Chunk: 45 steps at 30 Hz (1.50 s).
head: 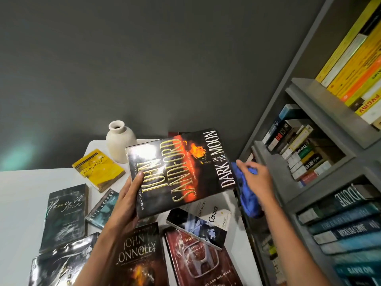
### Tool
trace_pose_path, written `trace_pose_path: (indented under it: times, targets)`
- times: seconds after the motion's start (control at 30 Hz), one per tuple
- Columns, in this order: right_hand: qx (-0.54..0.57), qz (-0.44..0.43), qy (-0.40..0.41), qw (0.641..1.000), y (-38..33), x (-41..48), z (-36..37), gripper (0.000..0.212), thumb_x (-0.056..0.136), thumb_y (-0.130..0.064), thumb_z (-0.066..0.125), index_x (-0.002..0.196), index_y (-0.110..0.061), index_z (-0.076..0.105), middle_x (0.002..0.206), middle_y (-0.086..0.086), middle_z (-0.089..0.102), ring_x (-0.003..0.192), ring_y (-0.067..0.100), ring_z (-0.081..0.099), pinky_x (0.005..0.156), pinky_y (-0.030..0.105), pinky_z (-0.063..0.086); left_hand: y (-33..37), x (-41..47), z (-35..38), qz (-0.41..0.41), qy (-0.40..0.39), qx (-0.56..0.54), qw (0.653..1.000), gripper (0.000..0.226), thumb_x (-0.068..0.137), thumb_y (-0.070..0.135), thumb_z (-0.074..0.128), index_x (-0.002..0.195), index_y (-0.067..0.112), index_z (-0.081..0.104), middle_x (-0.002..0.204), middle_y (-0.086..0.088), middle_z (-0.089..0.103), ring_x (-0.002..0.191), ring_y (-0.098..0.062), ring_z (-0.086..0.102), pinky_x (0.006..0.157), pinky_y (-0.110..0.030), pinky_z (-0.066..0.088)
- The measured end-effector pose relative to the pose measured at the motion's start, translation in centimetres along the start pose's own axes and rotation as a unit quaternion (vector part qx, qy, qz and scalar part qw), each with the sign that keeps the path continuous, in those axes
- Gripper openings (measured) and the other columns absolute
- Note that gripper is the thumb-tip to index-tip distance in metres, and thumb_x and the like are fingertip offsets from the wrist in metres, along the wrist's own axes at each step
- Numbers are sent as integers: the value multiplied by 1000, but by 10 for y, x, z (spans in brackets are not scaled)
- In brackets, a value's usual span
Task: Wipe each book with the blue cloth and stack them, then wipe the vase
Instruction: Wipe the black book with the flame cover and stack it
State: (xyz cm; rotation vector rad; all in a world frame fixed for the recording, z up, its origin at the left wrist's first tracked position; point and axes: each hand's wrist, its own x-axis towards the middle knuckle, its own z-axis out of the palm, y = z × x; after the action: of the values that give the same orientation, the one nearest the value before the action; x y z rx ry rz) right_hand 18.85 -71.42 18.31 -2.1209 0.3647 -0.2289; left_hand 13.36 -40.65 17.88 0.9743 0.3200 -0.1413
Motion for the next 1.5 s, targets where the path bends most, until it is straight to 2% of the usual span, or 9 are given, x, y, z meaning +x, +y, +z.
trace_pose_path:
  times: [0.13,0.23,0.4,0.57,0.77,0.97,1.13,1.27,1.5]
  targets:
    - [-55,144,-340,928,12,-9,-20,78,66,-86,43,113,-28,66,122,-15,56,117,9,48,110,36,30,-4,1,-7,-22,9,31,999,24,102,25,39,111,17,59,73,14,75,62,1,70,48,-25,57]
    - [44,161,-406,898,15,-15,-19,56,74,-65,61,110,-22,67,118,-8,66,109,4,61,99,22,44,1,-4,7,-30,4,60,998,19,103,24,39,110,20,57,65,21,71,58,9,66,44,-16,51]
    - [128,155,-390,899,12,-11,-7,24,74,-37,78,82,-19,64,76,-9,70,66,-4,66,58,4,46,-15,35,-9,-42,-17,97,994,43,90,38,55,126,15,60,113,-4,73,102,-16,70,77,-33,57]
    - [183,218,-374,882,44,12,6,67,47,-51,89,97,-10,69,95,9,75,86,18,72,69,20,54,-20,83,-4,-127,-71,129,981,37,96,35,50,127,14,52,109,-1,74,93,-9,72,64,-21,58]
    - [242,260,-311,881,49,67,25,20,90,-17,57,101,-2,66,90,12,73,73,16,71,69,22,57,-4,157,5,-121,-117,208,964,80,62,12,83,135,8,50,128,-19,63,114,-32,63,91,-44,53]
    - [208,247,-254,912,49,139,51,35,93,-26,58,114,1,64,106,14,70,86,18,67,84,26,51,-8,230,35,-29,-64,236,969,34,86,-10,61,119,-3,61,103,-9,72,85,-14,70,69,-19,55]
    - [129,238,-218,938,61,169,72,34,93,-30,60,111,-2,66,106,14,69,91,20,64,75,22,51,-25,264,32,-40,-29,248,968,38,85,-7,63,123,-5,60,112,-17,67,88,-21,67,74,-24,54]
    - [79,230,-189,951,76,176,87,33,91,-36,62,102,-5,70,106,13,71,100,22,66,91,33,50,-42,275,24,-42,-26,238,970,35,87,-5,62,122,-5,61,112,-17,67,97,-28,65,83,-30,54]
    - [32,175,-156,972,87,175,99,35,93,-36,59,99,-4,72,102,18,71,104,28,64,90,34,49,-56,276,21,-20,-13,226,974,29,92,-3,57,120,5,61,100,-3,73,83,-10,71,70,-19,55]
